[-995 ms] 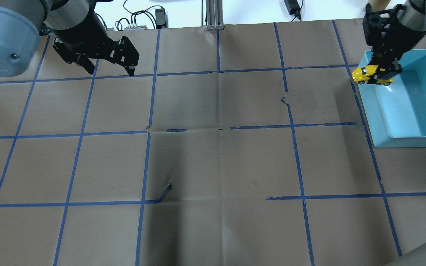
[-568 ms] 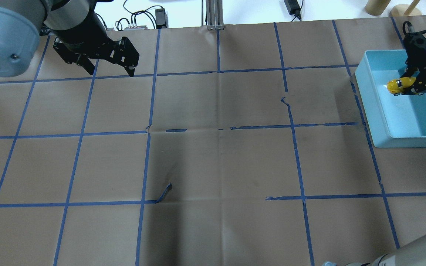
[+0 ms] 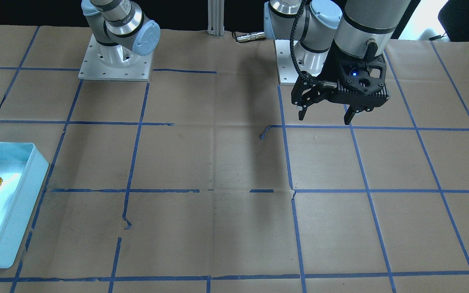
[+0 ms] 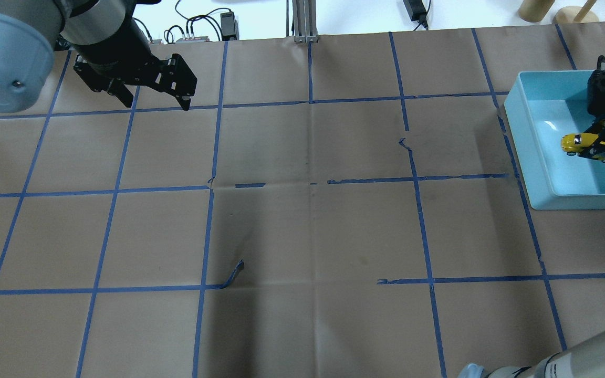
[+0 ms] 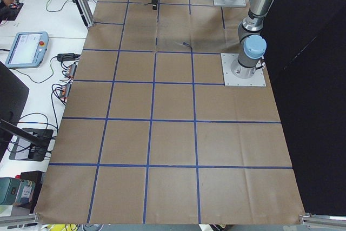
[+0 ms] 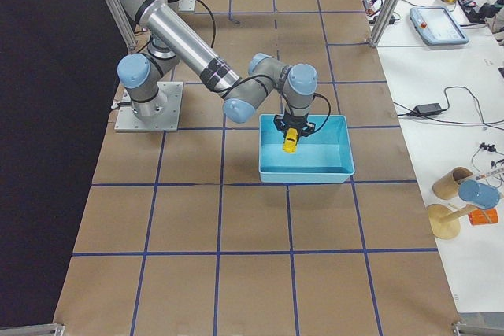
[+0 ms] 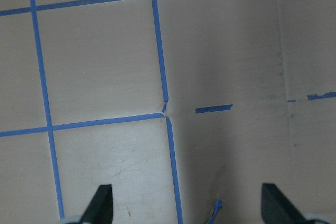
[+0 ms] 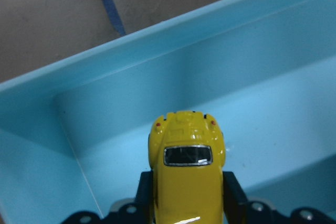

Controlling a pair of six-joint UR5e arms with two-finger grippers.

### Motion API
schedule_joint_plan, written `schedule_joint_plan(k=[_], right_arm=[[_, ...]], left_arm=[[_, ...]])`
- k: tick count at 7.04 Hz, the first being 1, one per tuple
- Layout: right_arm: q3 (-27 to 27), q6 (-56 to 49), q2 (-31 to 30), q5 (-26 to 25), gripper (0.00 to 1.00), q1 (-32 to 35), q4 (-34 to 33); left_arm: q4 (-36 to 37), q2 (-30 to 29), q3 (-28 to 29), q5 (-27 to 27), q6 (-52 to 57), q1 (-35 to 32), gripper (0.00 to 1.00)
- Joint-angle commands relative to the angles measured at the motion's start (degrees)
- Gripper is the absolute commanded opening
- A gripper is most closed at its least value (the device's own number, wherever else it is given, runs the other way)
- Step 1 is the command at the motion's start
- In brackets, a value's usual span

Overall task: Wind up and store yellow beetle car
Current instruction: 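Lower the car into the blue box and open the right gripper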

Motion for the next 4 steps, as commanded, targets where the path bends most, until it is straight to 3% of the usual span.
schedule_joint_plan(k=[1,2,4], right_arm=[[-0.42,27.18,1.56,0.13,0.32,-0.11,-0.91],[-0.07,42.9,1.74,-0.12,0.32,-0.11,-2.31],[0.28,60.8,3.31,-0.39,0.34,-0.11,-4.87]], left_arm=[[0.06,-0.04,-0.04,0.07,0.0,0.0,0.99],[0.06,0.22,-0.04,0.07,0.0,0.0,0.99],[0.06,0.05,0.05,-0.02,0.0,0.0,0.99]])
